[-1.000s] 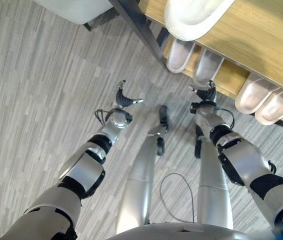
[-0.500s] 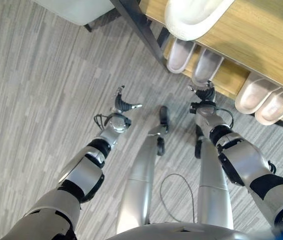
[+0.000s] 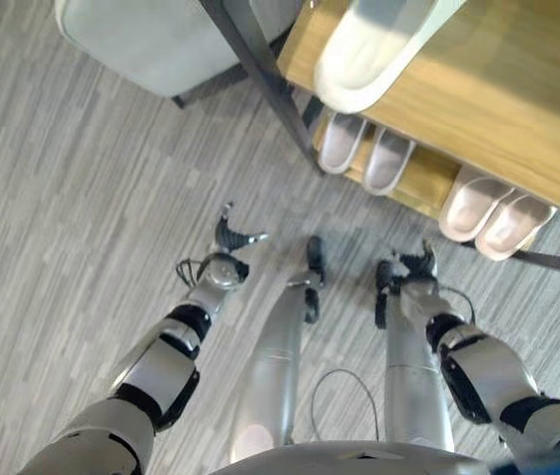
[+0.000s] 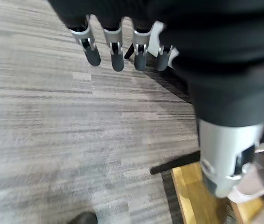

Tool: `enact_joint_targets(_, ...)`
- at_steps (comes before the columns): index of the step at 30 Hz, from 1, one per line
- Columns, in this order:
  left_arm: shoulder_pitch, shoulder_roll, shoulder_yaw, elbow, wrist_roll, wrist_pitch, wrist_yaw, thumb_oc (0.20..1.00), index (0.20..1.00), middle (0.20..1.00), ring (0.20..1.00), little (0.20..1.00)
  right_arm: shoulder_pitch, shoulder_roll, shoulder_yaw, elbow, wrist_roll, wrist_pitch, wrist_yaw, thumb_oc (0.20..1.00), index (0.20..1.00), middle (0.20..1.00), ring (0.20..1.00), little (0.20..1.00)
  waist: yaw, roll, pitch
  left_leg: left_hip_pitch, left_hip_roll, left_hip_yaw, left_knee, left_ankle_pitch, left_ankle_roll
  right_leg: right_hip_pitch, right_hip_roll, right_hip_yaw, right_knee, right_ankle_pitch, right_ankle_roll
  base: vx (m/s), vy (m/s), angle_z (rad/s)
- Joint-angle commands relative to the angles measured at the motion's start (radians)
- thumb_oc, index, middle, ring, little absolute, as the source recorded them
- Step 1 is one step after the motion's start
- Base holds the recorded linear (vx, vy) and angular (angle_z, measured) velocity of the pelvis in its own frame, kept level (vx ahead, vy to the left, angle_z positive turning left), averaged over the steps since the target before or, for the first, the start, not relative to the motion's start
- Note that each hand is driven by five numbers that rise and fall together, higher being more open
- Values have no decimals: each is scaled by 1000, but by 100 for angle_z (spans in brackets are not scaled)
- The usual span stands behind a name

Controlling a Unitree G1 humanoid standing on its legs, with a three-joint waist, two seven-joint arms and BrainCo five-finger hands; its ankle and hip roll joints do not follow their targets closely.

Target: Arrange the slippers neatly on the shoe rack.

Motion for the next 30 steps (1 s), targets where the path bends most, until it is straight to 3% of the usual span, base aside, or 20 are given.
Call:
enact_joint_targets(1,2,-7,73,13,-31,-43,-13,1000,1000,1000,1000,1000,31,-2,-14,-12,-59,11,16,1000,1000,1000,1000,1000,-5,21,-7,81,35,-53,-59,-107,-63,163,-41,-27,-119,36,25,18,-45,-3)
enact_joint_targets(5,41,-16,95,-1,-53,-50,-31,1000,1000,1000,1000,1000,110,1,-22,-10,-82,19,37,1000,1000,1000,1000,1000,-18,11,-18,147,31,-53,-89,-98,-68,233,-44,-35,-167,49,29,-11,-24,-2)
enact_joint_targets(6,72,-24,101,-9,-44,-51,-40,1000,1000,1000,1000,1000,178,9,-15,-3,-108,26,60,1000,1000,1000,1000,1000,-24,4,-27,190,38,-52,-123,-55,-66,278,-39,-43,-211,90,29,-44,-31,-1)
enact_joint_targets(11,134,-32,107,-38,-28,-54,-59,1000,1000,1000,1000,1000,299,-5,-18,27,-182,51,93,1000,1000,1000,1000,1000,-46,-22,-45,338,41,-50,-179,-44,-76,439,-41,-62,-305,104,38,21,-41,-4)
enact_joint_targets(21,183,-29,101,-118,-33,-62,-102,1000,1000,1000,1000,1000,430,-38,-29,51,-272,86,126,1000,1000,1000,1000,1000,-85,-44,-92,593,54,-52,-321,-7,-99,674,-17,-100,-435,124,50,6,-59,3)
enact_joint_targets(22,201,111,94,-457,71,-80,-77,1000,1000,1000,1000,1000,450,-52,-55,29,-277,82,122,1000,1000,1000,1000,1000,-70,-40,-92,609,50,-60,-327,-7,-101,696,-19,-108,-442,117,52,-41,-95,-6)
enact_joint_targets(23,385,91,138,-536,-212,-99,-250,1000,1000,1000,1000,1000,455,-61,-61,15,-292,87,128,1000,1000,1000,1000,1000,-54,-37,-88,626,51,-68,-335,-3,-102,719,-16,-115,-451,119,50,-31,-57,-13)
enact_joint_targets(24,388,93,139,-539,-214,-98,-252,1000,1000,1000,1000,1000,456,-61,-59,14,-292,87,128,1000,1000,1000,1000,1000,-56,-36,-90,625,51,-69,-337,0,-102,718,-15,-116,-455,122,50,-60,-100,-2)
enact_joint_targets(25,477,121,135,-536,-192,-155,-317,1000,1000,1000,1000,1000,502,-63,-77,-9,-300,72,164,1000,1000,1000,1000,1000,-50,-50,-101,673,64,-66,-362,2,-111,765,-8,-119,-474,114,51,-25,-70,14)
enact_joint_targets(30,516,135,132,-543,-158,-125,-341,1000,1000,1000,1000,1000,546,-57,-78,16,-338,98,194,1000,1000,1000,1000,1000,-55,-50,-116,740,74,-62,-392,9,-118,837,-1,-126,-508,112,52,-7,-42,8)
